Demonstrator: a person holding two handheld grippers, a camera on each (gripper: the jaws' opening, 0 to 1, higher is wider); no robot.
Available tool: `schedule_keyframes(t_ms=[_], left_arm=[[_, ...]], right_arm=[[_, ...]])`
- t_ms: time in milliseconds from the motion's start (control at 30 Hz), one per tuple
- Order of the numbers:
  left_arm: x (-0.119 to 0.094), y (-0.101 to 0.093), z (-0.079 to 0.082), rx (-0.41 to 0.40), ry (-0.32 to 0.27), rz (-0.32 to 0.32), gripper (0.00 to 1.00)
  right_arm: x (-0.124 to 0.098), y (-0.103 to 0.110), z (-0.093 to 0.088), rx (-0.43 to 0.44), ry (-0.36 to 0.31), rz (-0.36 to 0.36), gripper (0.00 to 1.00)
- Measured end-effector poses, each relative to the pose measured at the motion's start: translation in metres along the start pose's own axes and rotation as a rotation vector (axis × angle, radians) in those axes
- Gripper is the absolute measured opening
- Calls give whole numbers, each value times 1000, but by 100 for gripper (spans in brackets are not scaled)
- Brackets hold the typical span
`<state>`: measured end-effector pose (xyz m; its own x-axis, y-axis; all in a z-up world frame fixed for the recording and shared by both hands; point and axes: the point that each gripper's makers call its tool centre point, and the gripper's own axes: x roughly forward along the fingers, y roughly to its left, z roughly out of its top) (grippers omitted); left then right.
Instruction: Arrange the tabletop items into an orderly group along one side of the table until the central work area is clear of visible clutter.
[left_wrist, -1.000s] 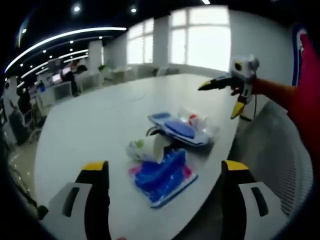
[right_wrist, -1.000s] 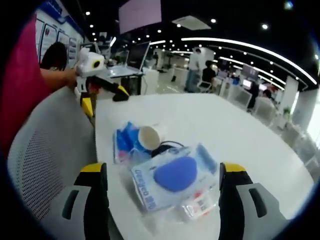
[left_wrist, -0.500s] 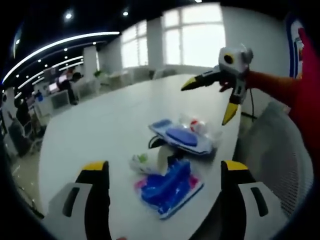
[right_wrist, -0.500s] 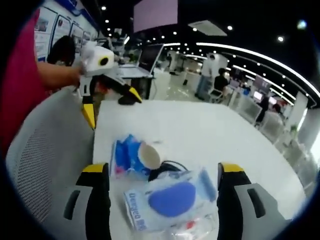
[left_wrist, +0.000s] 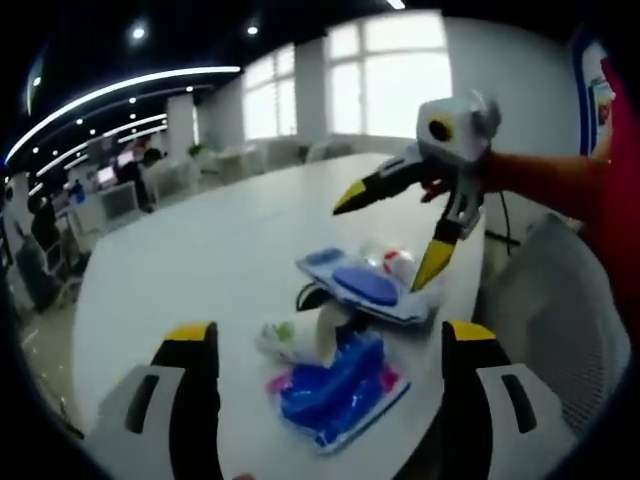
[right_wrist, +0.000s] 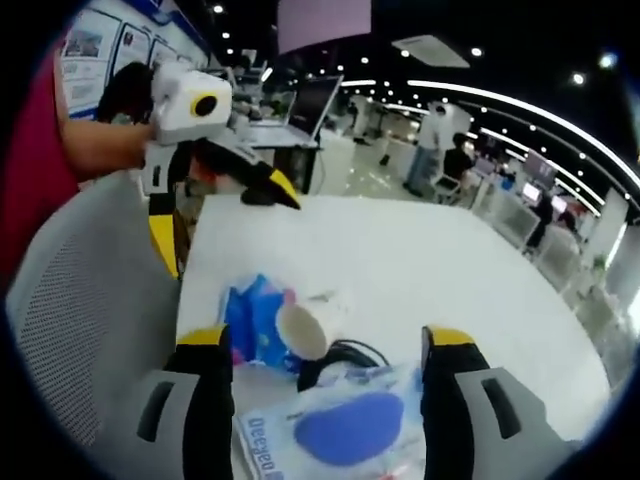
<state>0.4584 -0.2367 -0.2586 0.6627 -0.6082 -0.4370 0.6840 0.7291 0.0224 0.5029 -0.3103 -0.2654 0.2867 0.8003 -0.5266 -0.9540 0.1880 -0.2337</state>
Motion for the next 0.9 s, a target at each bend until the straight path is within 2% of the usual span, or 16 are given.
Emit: schedule_keyframes(t_ms=[367,900], left_arm=[[4,0,-8,-26,3,-5,89],[7,-1,-14,-46,11,-21,88]], right_arm=[[23,-2,-12,25,27,21,62],[57,-1,-41,75,98,59,40]])
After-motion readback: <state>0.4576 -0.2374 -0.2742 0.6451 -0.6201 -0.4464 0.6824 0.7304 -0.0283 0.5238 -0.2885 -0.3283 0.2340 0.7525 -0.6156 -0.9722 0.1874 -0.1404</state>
